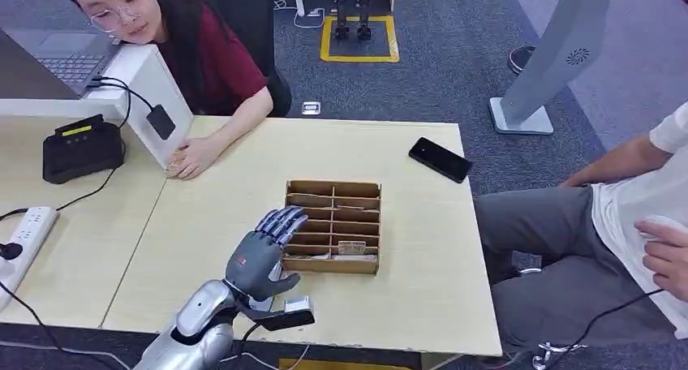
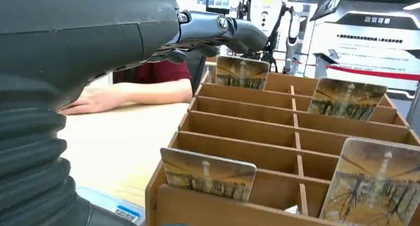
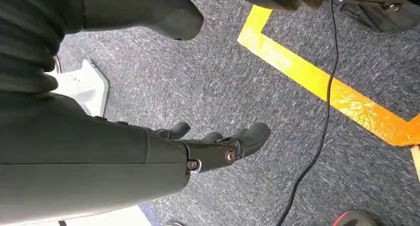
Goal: Pass the card to the sensor for recognition and then transmit it.
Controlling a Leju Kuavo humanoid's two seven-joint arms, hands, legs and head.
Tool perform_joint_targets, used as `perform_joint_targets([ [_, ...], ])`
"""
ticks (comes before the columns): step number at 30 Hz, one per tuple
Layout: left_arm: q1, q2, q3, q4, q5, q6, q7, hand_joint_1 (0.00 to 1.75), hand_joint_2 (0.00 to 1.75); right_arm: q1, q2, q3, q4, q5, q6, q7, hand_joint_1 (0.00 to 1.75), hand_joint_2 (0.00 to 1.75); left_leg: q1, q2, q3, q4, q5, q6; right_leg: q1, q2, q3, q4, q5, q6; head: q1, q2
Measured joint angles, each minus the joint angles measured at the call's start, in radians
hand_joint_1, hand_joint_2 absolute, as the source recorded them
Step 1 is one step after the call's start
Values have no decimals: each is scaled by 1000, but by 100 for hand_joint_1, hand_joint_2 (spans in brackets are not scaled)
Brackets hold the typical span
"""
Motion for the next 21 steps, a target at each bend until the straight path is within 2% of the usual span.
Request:
perform_joint_targets([
  [21,25,4,-1,-17,-39,-24,8,0,175,0,0,0,0,1,-2,-1,0,175,0,0,0,0,0,0,0,0,0,0,0,0,0,0],
])
